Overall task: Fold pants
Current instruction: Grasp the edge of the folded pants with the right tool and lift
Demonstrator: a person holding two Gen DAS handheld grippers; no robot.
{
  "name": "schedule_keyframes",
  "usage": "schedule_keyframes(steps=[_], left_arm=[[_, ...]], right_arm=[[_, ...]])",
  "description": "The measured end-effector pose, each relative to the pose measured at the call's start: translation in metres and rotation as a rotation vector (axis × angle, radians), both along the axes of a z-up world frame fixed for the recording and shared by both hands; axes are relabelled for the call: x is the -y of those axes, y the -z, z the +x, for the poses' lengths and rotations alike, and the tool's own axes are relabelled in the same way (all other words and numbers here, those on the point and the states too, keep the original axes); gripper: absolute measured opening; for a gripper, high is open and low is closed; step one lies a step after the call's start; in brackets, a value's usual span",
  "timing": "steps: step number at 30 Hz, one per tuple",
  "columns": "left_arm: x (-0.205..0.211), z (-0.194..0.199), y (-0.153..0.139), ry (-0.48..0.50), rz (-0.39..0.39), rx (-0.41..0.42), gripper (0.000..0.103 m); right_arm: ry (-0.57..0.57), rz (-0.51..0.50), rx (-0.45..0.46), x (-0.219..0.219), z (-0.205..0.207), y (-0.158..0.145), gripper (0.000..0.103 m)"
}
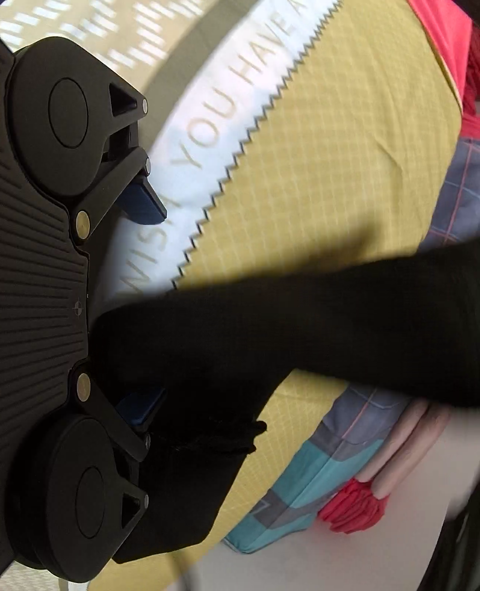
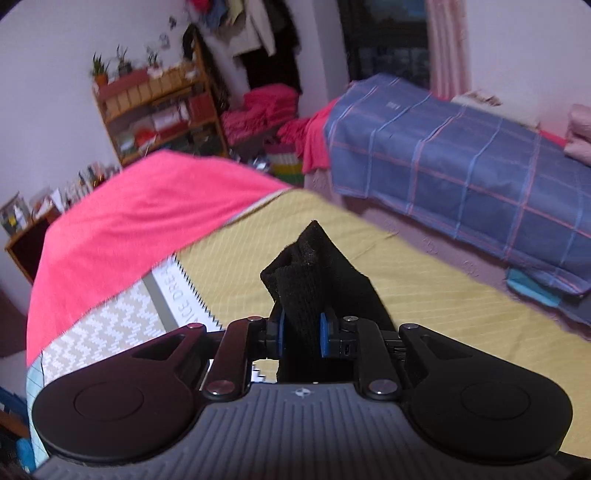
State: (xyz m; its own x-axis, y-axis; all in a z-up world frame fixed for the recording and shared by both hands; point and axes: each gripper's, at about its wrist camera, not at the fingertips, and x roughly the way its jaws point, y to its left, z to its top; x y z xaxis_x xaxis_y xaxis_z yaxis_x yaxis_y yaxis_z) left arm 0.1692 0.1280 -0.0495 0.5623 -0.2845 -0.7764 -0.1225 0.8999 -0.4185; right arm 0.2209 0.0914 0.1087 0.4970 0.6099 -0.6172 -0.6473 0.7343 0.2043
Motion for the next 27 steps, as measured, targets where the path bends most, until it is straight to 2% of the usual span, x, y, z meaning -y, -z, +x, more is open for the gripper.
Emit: schedule_keyframes(steps=[2,5,8,10,13,15,17,19,20,23,26,27], left_arm=[[0.001,0.003,-0.005,0.035,-0.028,0.022,0.103],[0.007,0.011,-0.010,0.022,0.043,0.016,0.103],[0.017,0.023,-0.015,0.003,0.034,0.001,0.103],[0.033,0.026,-0.024,0.037,0.045,0.030,0.103],[0.071,0.023,-0.043,0.133,0.120,0.106,0.103],[0.094,0.019,-0.044,0.203,0.177,0.129,0.103],[0.112,0.021,-0.034,0.249,0.224,0.109,0.103],[0.121,0.023,-0.019,0.282,0.245,0.046,0.103],[0.123,0.023,-0.013,0.298,0.244,0.018,0.103],[0.129,0.020,-0.005,0.328,0.291,0.001,0.103],[0.129,0.024,0.000,0.327,0.292,-0.022,0.103],[0.128,0.025,0.000,0.323,0.287,-0.024,0.103]], right_arm=[[0.040,0.031,-0.009,0.038,-0.001,-0.010,0.020],[0.124,0.048,-0.014,0.093,-0.006,-0.015,0.020],[0.203,0.068,-0.007,0.134,-0.016,-0.010,0.020],[0.260,0.092,0.011,0.162,-0.024,-0.009,0.020],[0.364,0.151,0.028,0.210,-0.037,-0.002,0.020],[0.468,0.173,-0.001,0.245,-0.045,0.019,0.020],[0.565,0.192,-0.071,0.277,-0.053,0.056,0.020],[0.665,0.119,-0.221,0.297,-0.057,0.101,0.021],[0.676,0.126,-0.270,0.304,-0.061,0.117,0.021],[0.679,0.217,-0.245,0.315,-0.073,0.118,0.022],[0.685,0.261,-0.233,0.318,-0.064,0.111,0.031],[0.696,0.279,-0.232,0.317,-0.059,0.110,0.045]])
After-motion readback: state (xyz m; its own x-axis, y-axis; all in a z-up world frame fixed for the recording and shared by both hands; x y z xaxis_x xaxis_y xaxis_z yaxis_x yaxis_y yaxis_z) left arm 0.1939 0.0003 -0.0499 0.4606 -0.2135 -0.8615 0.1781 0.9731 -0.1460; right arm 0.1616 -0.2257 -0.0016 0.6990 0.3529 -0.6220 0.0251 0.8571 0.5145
